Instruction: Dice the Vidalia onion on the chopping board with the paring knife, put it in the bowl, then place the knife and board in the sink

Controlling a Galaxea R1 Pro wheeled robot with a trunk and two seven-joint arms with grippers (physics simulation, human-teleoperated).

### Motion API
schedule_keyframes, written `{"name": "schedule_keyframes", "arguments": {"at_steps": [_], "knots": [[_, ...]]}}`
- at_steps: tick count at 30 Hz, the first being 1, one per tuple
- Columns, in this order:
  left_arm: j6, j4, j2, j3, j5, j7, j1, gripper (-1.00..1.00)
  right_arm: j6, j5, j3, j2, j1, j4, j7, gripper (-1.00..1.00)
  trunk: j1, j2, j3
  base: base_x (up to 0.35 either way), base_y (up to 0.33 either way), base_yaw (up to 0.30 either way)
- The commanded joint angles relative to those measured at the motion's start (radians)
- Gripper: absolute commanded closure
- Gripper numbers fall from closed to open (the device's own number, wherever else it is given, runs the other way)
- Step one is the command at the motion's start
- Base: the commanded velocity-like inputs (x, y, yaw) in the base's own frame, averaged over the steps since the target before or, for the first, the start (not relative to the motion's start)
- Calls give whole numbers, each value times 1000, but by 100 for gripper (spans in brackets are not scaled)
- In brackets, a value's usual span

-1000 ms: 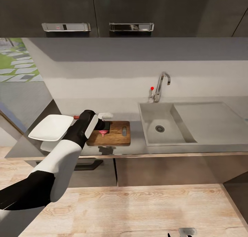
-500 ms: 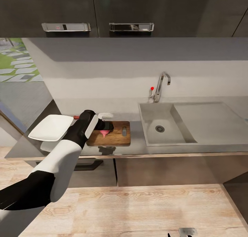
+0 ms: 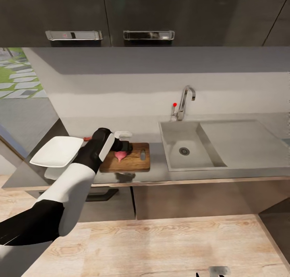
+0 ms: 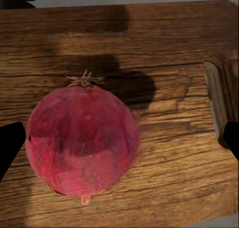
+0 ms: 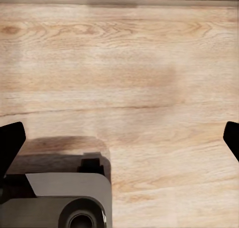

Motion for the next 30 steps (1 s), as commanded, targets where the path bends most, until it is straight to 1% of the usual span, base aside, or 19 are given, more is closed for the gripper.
{"name": "schedule_keyframes", "arguments": {"at_steps": [1,7,10,13,16,30], "knots": [[3,-16,0,-1,10,9,-1,-100,-4,11,-6,0,-1,2,-4,-100,1,-2,0,0,0,-110],[4,-137,2,-3,10,9,-1,-100,-4,11,-6,0,-1,2,-4,-100,1,-2,9,0,0,-111],[4,-203,6,-3,9,9,13,-100,-4,11,-6,0,-1,2,-4,-100,1,-2,14,0,0,-111],[4,-238,11,-2,9,9,29,-100,-4,11,-6,0,-1,2,-4,-100,1,-2,18,-57,0,-111],[4,-265,13,-2,9,9,40,-100,-4,11,-6,0,-1,2,-4,-100,1,-2,23,-232,0,-111],[4,-278,14,-2,9,9,44,-100,-5,11,-6,0,-1,2,-4,-100,1,-2,45,-333,0,-104]]}}
